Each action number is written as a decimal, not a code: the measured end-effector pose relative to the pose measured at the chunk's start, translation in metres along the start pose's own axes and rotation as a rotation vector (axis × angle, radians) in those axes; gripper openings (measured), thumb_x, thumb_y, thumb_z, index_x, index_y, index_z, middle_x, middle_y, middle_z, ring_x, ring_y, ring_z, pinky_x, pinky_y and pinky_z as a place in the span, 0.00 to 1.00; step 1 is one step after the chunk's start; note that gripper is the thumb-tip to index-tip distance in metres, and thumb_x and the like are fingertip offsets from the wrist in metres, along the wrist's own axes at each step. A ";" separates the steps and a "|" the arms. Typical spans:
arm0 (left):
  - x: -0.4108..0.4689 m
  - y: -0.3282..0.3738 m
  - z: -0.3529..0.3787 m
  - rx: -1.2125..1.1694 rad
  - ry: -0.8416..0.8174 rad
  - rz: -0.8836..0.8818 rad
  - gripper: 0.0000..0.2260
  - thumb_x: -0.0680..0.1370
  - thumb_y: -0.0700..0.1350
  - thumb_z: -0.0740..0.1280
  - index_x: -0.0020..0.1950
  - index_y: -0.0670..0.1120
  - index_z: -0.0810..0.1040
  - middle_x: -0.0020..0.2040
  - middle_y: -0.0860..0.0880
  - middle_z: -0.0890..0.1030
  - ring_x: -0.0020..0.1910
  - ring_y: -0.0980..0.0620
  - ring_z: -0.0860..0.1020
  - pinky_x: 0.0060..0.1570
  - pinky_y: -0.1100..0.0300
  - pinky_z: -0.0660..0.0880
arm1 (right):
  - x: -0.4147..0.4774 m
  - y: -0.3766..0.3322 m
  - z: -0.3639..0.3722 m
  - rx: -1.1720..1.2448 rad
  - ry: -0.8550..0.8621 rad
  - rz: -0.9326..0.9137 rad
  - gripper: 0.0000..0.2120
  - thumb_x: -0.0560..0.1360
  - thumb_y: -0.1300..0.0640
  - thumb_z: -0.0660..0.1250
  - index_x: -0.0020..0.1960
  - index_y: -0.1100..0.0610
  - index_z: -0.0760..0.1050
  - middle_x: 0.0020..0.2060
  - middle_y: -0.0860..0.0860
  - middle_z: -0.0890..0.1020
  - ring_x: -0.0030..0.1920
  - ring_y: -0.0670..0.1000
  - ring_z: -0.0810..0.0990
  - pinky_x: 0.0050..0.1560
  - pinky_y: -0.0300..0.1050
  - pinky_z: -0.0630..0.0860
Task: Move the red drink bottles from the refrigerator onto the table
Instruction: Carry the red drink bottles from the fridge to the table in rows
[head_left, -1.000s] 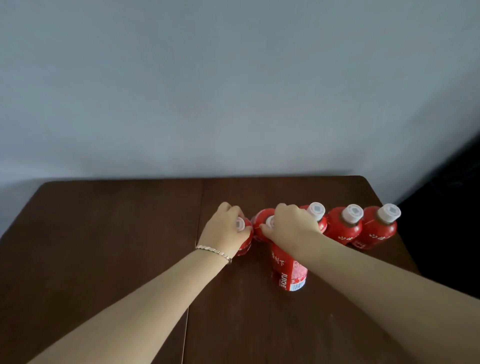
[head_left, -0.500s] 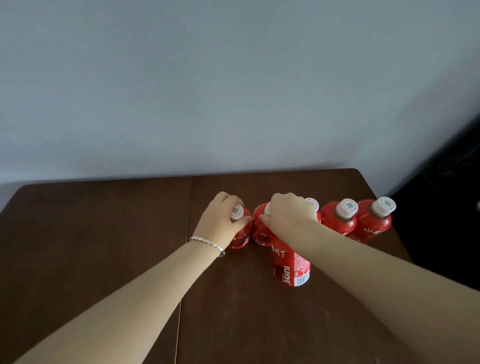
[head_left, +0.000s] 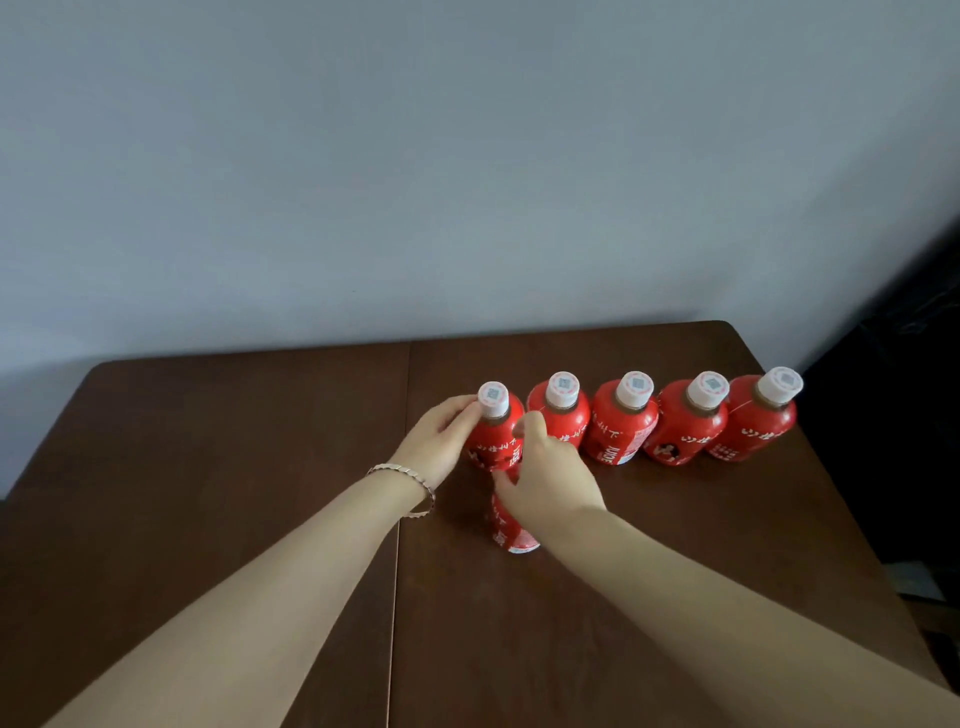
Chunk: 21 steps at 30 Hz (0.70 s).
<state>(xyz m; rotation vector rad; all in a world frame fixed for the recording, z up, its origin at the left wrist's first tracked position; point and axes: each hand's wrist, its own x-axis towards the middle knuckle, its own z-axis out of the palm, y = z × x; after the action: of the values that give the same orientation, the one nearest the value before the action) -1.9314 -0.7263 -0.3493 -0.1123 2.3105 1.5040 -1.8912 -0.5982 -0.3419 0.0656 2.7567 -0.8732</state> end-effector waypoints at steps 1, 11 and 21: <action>0.003 0.001 0.001 -0.005 -0.005 -0.026 0.09 0.81 0.51 0.56 0.55 0.53 0.74 0.50 0.54 0.75 0.51 0.55 0.73 0.58 0.55 0.71 | -0.001 -0.003 0.006 0.022 -0.022 -0.013 0.19 0.75 0.56 0.65 0.63 0.58 0.63 0.53 0.57 0.77 0.57 0.58 0.74 0.46 0.46 0.70; 0.008 -0.008 0.024 -0.154 0.001 -0.130 0.19 0.80 0.58 0.50 0.69 0.56 0.64 0.66 0.51 0.71 0.63 0.48 0.72 0.64 0.53 0.68 | -0.015 0.021 0.029 0.211 -0.143 0.205 0.41 0.63 0.45 0.77 0.70 0.48 0.60 0.62 0.51 0.72 0.64 0.54 0.71 0.64 0.49 0.72; 0.015 -0.008 0.031 -0.181 0.076 -0.158 0.23 0.75 0.64 0.58 0.67 0.58 0.67 0.70 0.46 0.67 0.64 0.47 0.71 0.65 0.51 0.68 | 0.001 0.009 -0.008 -0.321 -0.326 0.231 0.32 0.76 0.62 0.64 0.75 0.62 0.53 0.68 0.58 0.69 0.68 0.58 0.70 0.62 0.49 0.70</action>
<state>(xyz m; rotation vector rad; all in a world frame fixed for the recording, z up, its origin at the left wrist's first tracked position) -1.9347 -0.7002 -0.3727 -0.3968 2.1610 1.6486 -1.8927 -0.5863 -0.3411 0.1629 2.4818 -0.3414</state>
